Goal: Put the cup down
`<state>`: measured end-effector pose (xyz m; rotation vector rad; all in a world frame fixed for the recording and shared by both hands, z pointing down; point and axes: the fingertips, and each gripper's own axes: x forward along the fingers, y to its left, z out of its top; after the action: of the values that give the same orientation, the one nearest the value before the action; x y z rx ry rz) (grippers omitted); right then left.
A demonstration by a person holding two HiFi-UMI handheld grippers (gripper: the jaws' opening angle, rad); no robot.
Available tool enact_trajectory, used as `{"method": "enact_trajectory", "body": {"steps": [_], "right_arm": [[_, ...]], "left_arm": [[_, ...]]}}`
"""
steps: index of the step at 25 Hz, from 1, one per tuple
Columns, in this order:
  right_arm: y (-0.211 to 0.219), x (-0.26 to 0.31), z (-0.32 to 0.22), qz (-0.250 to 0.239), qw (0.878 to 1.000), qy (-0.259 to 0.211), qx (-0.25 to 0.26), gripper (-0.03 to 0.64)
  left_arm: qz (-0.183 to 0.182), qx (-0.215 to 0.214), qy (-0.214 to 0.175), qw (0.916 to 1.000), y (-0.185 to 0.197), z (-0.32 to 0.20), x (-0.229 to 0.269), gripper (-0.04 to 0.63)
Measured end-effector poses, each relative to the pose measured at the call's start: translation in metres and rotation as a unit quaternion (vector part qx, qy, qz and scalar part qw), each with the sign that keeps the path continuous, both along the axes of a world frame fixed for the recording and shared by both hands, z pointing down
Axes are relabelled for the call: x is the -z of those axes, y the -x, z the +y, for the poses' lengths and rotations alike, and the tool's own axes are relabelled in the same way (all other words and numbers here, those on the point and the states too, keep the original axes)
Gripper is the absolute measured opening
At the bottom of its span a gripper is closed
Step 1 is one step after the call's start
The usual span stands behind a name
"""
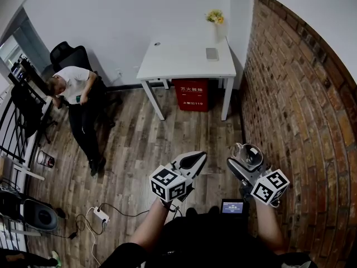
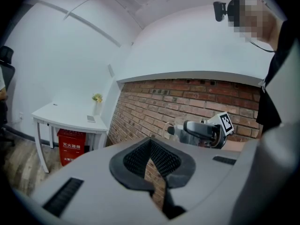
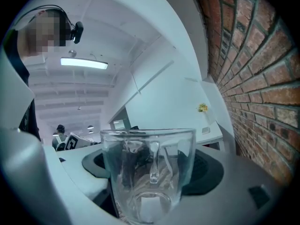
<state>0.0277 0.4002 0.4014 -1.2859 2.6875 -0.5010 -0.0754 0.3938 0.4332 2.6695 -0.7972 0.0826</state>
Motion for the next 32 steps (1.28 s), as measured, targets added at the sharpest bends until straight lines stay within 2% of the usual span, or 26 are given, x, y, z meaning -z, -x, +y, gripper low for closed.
{"method": "enact_trajectory", "body": {"steps": [5,12,21,28,32], "right_arm": [[-0.005,-0.005,-0.002,-0.013,1.000,0.008,0.007,0.417],[-0.026,-0.010,-0.013,-0.027,0.999,0.011,0.015,0.417],[-0.044,-0.018,-0.032,-0.022,0.999,0.008,0.033,0.417],[-0.049,-0.024,-0.069,-0.017,1.000,0.016,0.020,0.417],[-0.053,-0.027,-0.111,-0.013,1.000,0.025,0.000,0.417]], "left_arm": [[0.018,0.002,0.016,0.9997,-0.008,-0.003,-0.001,0.008],[0.014,0.012,0.014,0.9997,-0.028,-0.009,-0.001,0.008],[0.012,0.028,0.021,0.9993,-0.044,-0.023,-0.011,0.008],[0.010,0.036,0.018,0.9991,-0.033,-0.073,-0.012,0.008],[0.015,0.027,0.019,0.9994,-0.034,-0.120,-0.016,0.008]]}}
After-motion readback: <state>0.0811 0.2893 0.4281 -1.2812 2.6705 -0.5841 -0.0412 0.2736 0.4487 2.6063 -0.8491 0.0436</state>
